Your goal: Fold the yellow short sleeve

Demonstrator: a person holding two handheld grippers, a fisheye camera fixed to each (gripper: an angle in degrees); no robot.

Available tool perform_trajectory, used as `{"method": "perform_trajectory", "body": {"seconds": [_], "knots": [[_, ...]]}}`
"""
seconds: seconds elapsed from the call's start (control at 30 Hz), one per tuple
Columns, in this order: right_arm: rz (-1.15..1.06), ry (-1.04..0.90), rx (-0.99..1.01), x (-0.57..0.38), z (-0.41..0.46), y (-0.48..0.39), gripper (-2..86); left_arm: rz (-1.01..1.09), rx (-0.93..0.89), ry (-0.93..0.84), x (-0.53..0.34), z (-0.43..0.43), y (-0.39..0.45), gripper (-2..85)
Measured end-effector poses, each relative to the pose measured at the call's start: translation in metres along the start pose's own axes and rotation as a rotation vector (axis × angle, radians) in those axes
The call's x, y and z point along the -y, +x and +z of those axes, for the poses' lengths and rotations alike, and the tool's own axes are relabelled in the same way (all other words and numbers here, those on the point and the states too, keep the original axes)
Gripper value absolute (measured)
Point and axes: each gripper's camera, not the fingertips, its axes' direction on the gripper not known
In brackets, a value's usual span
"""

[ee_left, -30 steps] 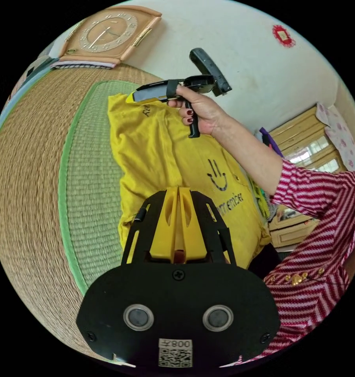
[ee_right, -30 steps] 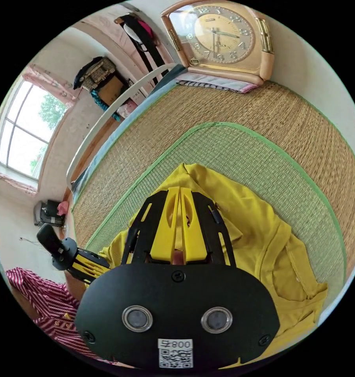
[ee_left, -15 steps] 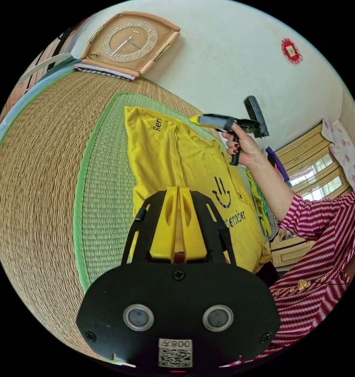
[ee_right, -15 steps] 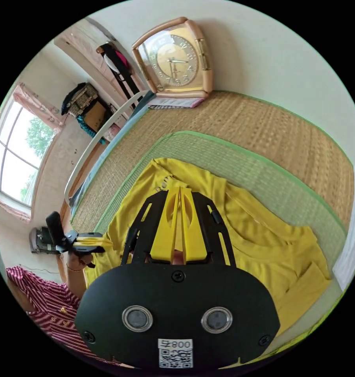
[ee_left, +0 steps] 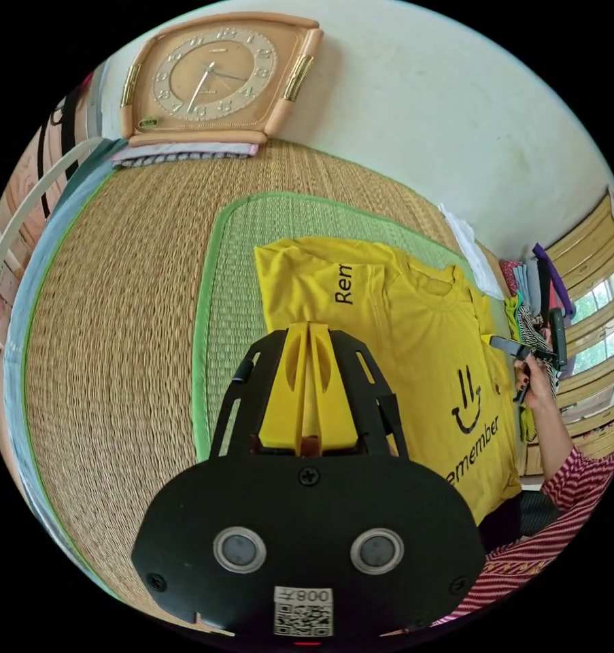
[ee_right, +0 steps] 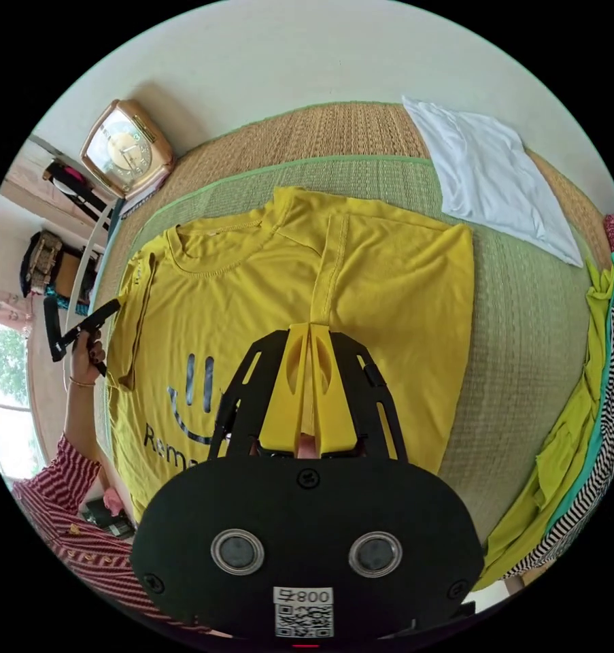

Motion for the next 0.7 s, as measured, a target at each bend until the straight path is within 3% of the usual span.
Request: {"method": "perform_trajectory", "body": {"seconds": [0.13,0.3,0.43,0.57,0.7], "knots": [[0.037,0.069,-0.026,-0.007,-0.027,0.024,-0.1,0.045,0.067,0.062,0.001,-0.006,0.025,0.2],[0.222,0.115,-0.083,-0.023,-0.046,0.094,0.1,0.048,0.178,0.018,0.006,0.013,0.031,0.2],[0.245,0.126,0.000,-0.030,-0.057,0.117,0.1,0.055,0.217,-0.010,0.011,0.012,0.033,0.2],[0.214,0.079,-0.047,-0.039,-0.078,0.118,0.2,0.005,0.184,-0.009,-0.003,-0.004,0.029,0.1],[0.196,0.106,0.044,-0.085,-0.125,0.126,0.2,-0.035,0.086,0.017,-0.062,-0.050,0.021,0.2]]}}
